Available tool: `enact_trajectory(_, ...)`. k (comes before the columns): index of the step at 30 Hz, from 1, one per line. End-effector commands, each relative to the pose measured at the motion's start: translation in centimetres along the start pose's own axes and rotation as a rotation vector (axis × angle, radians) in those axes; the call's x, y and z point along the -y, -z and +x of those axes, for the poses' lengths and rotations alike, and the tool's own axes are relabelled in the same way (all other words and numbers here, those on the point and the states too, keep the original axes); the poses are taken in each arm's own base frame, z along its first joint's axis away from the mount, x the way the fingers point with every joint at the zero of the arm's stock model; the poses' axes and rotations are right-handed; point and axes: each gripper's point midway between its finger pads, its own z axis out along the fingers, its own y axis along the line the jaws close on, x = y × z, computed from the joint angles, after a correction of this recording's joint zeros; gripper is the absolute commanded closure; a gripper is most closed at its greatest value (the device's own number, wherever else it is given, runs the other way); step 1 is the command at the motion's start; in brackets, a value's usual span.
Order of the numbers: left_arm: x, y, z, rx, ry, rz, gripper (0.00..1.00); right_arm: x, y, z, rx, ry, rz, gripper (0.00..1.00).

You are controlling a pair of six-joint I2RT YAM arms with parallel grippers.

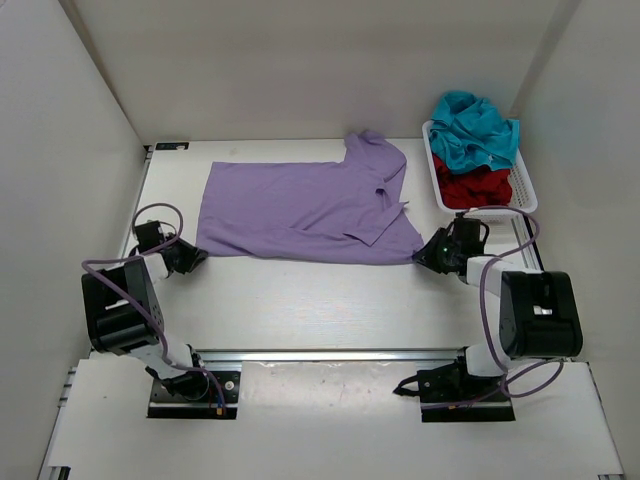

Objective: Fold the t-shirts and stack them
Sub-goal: Fold the flattened tshirt in 1/3 of the way

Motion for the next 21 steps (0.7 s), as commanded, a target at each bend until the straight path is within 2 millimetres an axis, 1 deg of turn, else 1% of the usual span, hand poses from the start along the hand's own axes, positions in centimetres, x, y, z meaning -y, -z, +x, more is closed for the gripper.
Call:
enact_trajectory(1, 0.9, -0.9, -1.6, 0.038, -0.01, 0.001, 0.73, -0.8, -0.7, -2.0, 0.055, -0.002, -0.015, 0.88)
enact_trajectory(2, 1.2, -1.2, -1.7, 0.038, -0.014, 0.002, 0.77, -0.7, -0.8, -2.2, 0.059, -0.007, -0.005, 0.91)
enact_trajectory(4, 1.6, -1.4, -2.2, 0.047, -0.017, 0.003, 0.96, -0.7, -0.6, -2.2, 0.062, -0.001, -0.008, 1.0)
enact_trajectory(5, 1.6, -1.5, -2.2, 0.043, -0.021, -0.001, 1.0, -0.5, -0.3, -2.2, 0.069, -0.003, -0.001, 1.0)
enact_trajectory(6, 1.7, -1.4, -2.2, 0.048, -0.022, 0.006, 1.0, -0.7, -0.1, -2.6, 0.082, -0.001, -0.004, 1.0)
enact_trajectory(7, 2.3, -1.0, -2.8, 0.064, -0.026, 0.022, 1.0, -0.4, 0.4, -2.4, 0.084, -0.011, 0.005, 1.0)
enact_trajectory(9, 2.1, -0.4, -3.4, 0.083, -0.018, 0.03, 1.0, 0.0, 1.2, -2.0, 0.091, -0.02, 0.004, 1.0)
enact_trajectory(10, 2.0, 1.5, -4.0, 0.117, -0.015, 0.033, 1.0, 1.5, 3.5, -0.5, 0.093, -0.058, 0.023, 1.0)
enact_trajectory(11, 2.0, 1.5, -4.0, 0.117, -0.02, 0.033, 1.0, 1.6, 3.5, -0.5, 0.094, -0.06, 0.024, 1.0)
enact_trajectory(12, 1.8, 2.0, -3.7, 0.11, -0.019, 0.025, 1.0, 1.7, 3.9, 0.3, 0.083, -0.051, 0.024, 1.0)
enact_trajectory(13, 1.1, 2.2, -2.7, 0.079, -0.016, 0.01, 1.0, 1.6, 4.2, 0.4, 0.086, -0.051, 0.013, 1.0)
enact_trajectory(16, -0.2, 3.2, -1.7, 0.06, -0.003, 0.001, 1.0, 3.0, 4.9, 2.7, 0.054, -0.078, 0.032, 1.0)
enact_trajectory(17, -0.5, 3.7, -1.8, 0.071, -0.005, -0.008, 1.0, 3.2, 5.3, 2.7, 0.065, -0.083, 0.03, 1.0)
enact_trajectory(20, -1.6, 4.5, -0.8, 0.075, -0.028, -0.042, 1.0, 5.0, 5.7, 4.3, 0.051, -0.104, 0.066, 1.0)
enact_trajectory(21, -1.6, 4.8, -0.8, 0.076, -0.045, -0.043, 1.0, 4.7, 5.9, 4.0, 0.057, -0.101, 0.057, 1.0)
